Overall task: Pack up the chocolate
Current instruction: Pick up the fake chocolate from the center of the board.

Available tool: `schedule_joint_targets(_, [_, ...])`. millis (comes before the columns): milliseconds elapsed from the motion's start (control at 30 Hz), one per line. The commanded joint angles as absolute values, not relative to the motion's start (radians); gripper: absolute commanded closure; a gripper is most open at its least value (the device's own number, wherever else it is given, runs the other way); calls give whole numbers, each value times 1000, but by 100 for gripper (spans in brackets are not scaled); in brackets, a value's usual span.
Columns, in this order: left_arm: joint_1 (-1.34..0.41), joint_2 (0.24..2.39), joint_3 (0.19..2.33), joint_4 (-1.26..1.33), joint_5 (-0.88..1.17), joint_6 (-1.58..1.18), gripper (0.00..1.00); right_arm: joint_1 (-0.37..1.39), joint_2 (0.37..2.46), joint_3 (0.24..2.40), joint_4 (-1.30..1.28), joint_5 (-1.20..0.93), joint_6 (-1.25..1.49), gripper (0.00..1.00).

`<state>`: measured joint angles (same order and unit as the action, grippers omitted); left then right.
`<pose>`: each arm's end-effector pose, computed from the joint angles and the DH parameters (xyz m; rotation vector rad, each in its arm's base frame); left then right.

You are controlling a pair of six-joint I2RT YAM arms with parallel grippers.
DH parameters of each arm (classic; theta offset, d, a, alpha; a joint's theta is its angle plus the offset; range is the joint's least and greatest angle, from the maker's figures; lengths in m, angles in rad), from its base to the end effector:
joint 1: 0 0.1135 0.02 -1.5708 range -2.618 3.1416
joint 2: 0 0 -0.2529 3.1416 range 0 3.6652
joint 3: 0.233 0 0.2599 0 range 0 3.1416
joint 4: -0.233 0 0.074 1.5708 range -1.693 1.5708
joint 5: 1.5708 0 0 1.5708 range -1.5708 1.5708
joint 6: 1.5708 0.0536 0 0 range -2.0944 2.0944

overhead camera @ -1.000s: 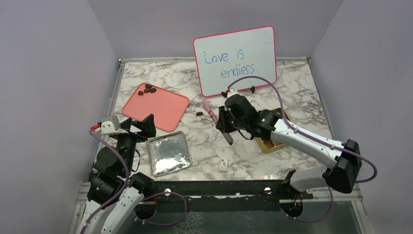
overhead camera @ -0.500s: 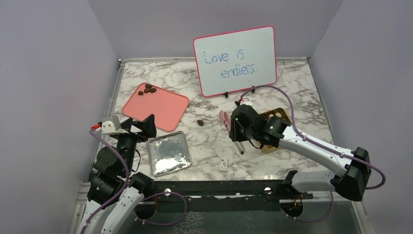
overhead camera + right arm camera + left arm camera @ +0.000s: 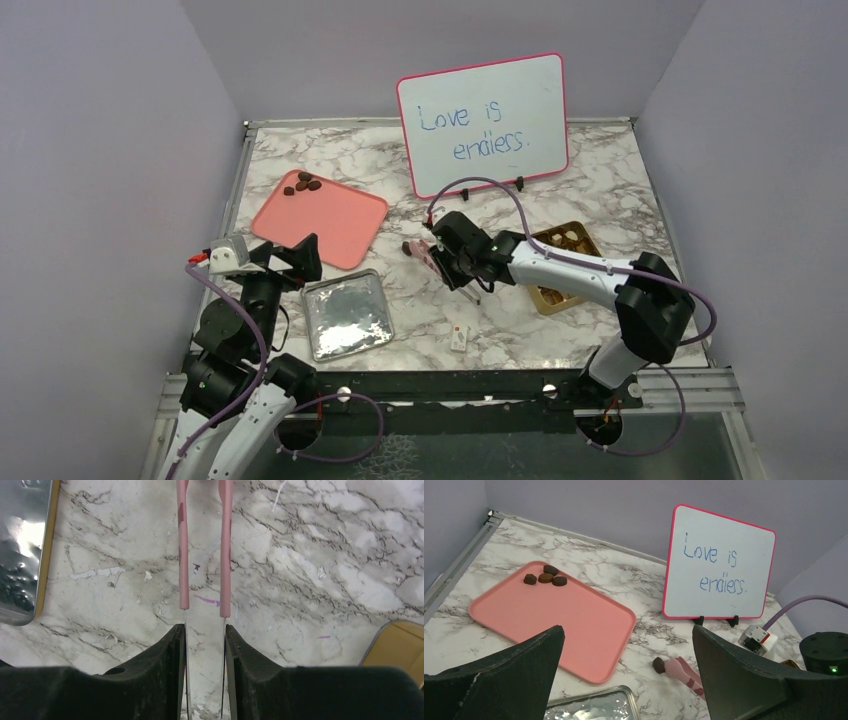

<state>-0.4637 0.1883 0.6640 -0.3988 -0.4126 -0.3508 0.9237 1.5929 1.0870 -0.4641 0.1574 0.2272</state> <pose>0.0916 -0.0218 0.3395 -0.2493 1.4894 -0.3471 0.2163 0.2723 0.1916 -0.8092 2.4111 0.2604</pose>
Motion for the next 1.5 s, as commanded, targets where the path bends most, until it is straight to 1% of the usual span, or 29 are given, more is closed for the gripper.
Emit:
schedule_joint_targets(0, [-454,195,687,-395,-399,-345,1,932,1625,1155,-385,121,146,63])
schedule_joint_targets(333, [-454,193,685,-396,-400,-345,1,941,1688,1194,-379,91,140,62])
schedule_joint_targets(633, [-454,193,685,-396,-398,-345,1,968,1784,1274,-471,197,161,62])
schedule_joint_targets(933, [-454,191,685,-396,-398,-346,1,974,1778,1308,-542,281,207,62])
schedule_joint_targets(1467, [-454,188,685,-396,-397,-347,1,985,1826,1315,-536,173,206,62])
